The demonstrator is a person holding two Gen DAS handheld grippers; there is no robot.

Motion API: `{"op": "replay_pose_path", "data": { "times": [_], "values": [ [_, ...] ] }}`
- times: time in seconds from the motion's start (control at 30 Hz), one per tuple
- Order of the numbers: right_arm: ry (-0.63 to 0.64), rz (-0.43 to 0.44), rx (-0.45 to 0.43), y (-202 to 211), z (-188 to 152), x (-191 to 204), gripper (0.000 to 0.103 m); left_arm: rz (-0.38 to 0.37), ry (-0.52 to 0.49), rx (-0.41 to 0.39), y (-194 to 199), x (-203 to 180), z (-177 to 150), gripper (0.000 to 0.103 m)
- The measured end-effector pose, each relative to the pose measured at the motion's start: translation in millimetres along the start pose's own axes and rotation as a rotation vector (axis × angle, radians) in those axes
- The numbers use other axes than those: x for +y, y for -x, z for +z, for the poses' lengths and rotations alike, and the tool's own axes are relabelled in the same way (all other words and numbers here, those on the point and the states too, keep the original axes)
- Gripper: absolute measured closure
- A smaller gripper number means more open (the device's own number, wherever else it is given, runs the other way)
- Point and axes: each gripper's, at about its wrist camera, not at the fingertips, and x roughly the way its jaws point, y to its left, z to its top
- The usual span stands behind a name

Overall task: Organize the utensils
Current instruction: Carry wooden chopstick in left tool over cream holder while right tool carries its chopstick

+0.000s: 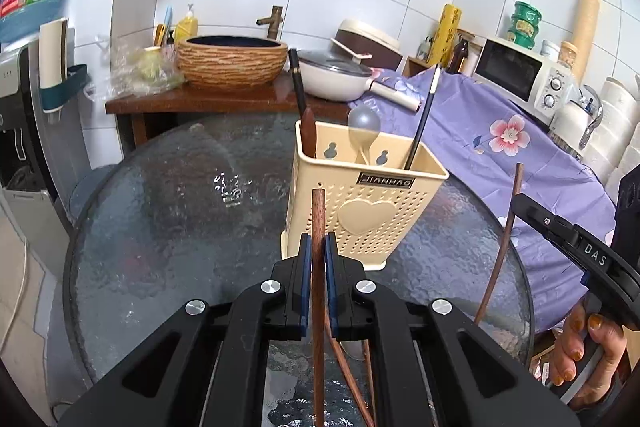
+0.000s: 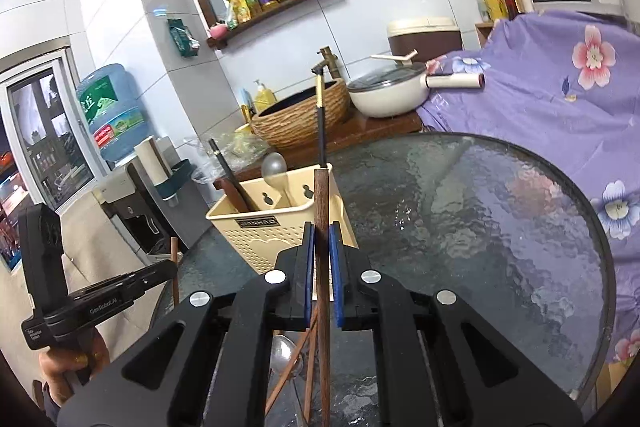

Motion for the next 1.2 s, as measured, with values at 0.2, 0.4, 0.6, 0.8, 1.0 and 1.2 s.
{"op": "replay_pose_path", "data": {
  "times": [0.2, 0.4, 0.6, 0.8, 1.0, 1.2],
  "values": [
    [0.038, 0.016, -0.022, 17, 7, 10, 0.095, -0.003, -0.002, -0.024, 12, 2, 2, 0.096],
    [0.074, 0.033, -0.043, 27, 14, 18, 0.095, -0.007, -0.01, -0.055, 23, -1, 6, 0.097],
    [0.09, 0.043, -0.065, 32, 24, 26, 0.095, -0.024, -0.006, -0.072, 31, -1, 12, 0.097],
    [0.14, 0.049, -0.058, 33, 38, 41, 0.095, -0.045, -0.004, -0.093, 42, 0, 26, 0.097],
    [0.162, 0.069, -0.038, 34, 59, 54, 0.095, -0.059, -0.031, -0.145, 60, -10, 49, 0.097],
    [0.192, 0.108, -0.041, 46, 85, 70, 0.095, -0.081, -0.066, -0.185, 77, -23, 75, 0.097]
  ]
}}
